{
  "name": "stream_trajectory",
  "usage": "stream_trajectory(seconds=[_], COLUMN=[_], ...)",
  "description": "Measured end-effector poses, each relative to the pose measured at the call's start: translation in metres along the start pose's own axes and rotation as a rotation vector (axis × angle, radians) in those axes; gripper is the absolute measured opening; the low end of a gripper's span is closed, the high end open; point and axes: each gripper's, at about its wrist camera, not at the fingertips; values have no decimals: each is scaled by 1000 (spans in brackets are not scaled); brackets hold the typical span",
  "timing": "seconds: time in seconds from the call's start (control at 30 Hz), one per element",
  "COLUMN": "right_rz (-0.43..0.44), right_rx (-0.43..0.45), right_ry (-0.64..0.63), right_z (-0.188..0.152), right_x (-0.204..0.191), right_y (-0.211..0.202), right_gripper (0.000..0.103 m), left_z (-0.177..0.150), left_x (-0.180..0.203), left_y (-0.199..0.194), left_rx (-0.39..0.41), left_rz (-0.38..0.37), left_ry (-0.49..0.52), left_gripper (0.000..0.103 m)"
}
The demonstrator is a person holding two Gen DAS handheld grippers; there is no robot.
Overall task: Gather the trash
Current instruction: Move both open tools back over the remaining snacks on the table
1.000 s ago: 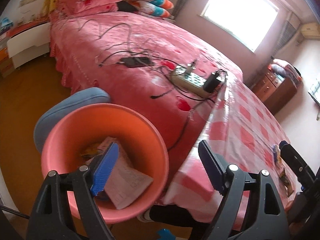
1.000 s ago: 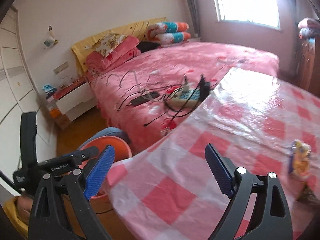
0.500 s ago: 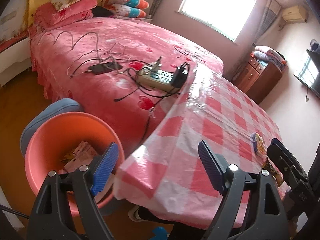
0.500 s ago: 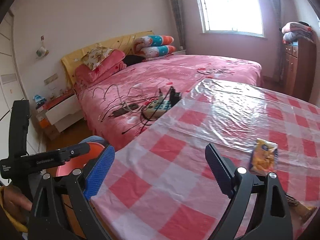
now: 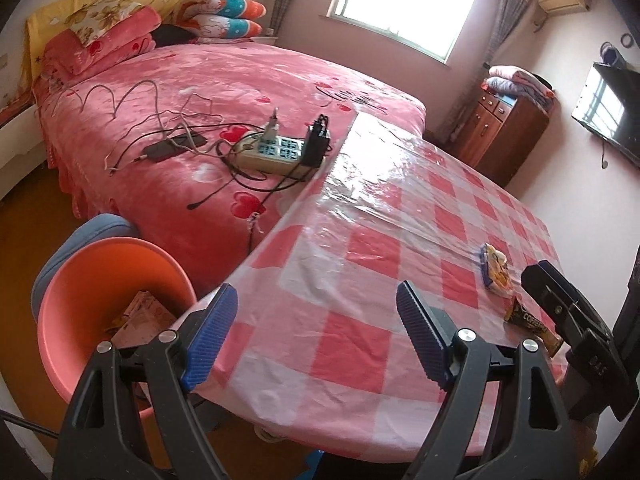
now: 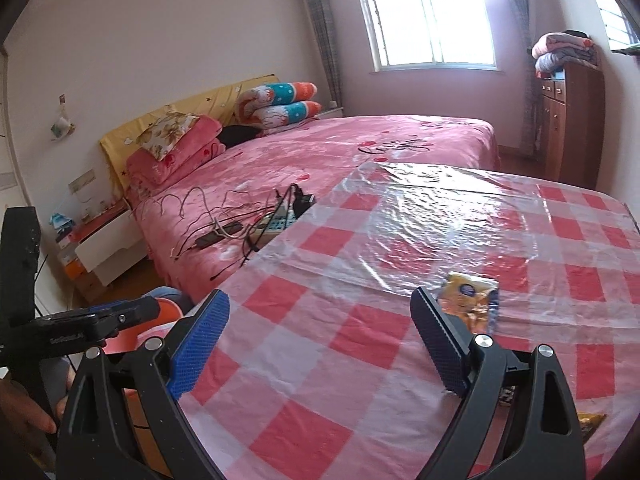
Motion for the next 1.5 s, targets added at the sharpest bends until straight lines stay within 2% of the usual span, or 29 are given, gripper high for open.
stream_trajectory(seconds=[0.7, 1.5], right_rz=[-69, -121], right_rx=[-4, 5], right_ry=[131, 193], right_z=[-7, -12], right_x=[76, 123], right_y=[-12, -29], right_gripper=[91, 91], left_z=[-11, -23], left_x=[72, 138], left_y=[20, 40], left_rx=[-66, -129], left_rz=[-21, -30], left_ry=[125, 259], left_gripper=[82, 82])
Point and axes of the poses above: each gripper's, at about its wrist camera, not at the fingertips, and y roughly the way its jaws point, x to its right, z to its top, and after that the axes turned 13 degrees about -x, right-handed
